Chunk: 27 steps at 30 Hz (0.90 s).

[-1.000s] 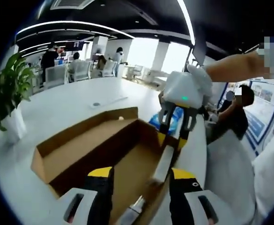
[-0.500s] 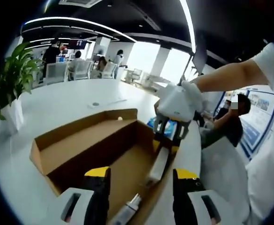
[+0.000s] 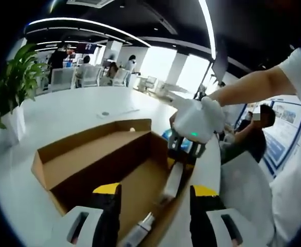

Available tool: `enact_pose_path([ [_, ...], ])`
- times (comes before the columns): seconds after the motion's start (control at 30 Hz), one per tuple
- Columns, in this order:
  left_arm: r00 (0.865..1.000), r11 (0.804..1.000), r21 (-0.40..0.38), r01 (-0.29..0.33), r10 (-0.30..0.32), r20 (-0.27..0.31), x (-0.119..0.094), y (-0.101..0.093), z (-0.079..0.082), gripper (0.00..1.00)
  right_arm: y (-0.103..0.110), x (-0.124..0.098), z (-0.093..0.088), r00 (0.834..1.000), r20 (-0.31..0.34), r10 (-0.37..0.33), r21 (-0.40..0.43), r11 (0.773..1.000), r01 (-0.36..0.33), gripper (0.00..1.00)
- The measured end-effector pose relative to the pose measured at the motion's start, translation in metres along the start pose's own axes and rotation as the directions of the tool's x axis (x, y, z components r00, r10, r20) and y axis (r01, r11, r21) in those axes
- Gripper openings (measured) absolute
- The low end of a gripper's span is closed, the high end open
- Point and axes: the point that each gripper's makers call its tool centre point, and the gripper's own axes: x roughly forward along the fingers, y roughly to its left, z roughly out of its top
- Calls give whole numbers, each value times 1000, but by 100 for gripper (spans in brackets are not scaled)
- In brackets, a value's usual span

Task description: Operate the shoe box by opening the lid, removing the specified soft item, and placing it in the target area until the item is outside and the box remains undamaged.

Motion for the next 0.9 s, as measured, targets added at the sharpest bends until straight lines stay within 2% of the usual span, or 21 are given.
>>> enact_pose_path([
  [0.5, 1000, 1000, -11, -9, 8, -10, -2, 8, -5, 54, -9, -3, -1, 999, 23, -45, -51, 998, 46, 16],
  [0.77, 1000, 1000, -3, -16, 16, 6, -5, 15, -2, 55, -16, -19, 4, 996, 52, -79, -43, 996, 81, 15],
  [0.9, 1000, 1000, 2, -19, 19, -4, -6, 19, -4, 56, -18, -27, 4, 994, 58, -94, -41, 995, 96, 15],
])
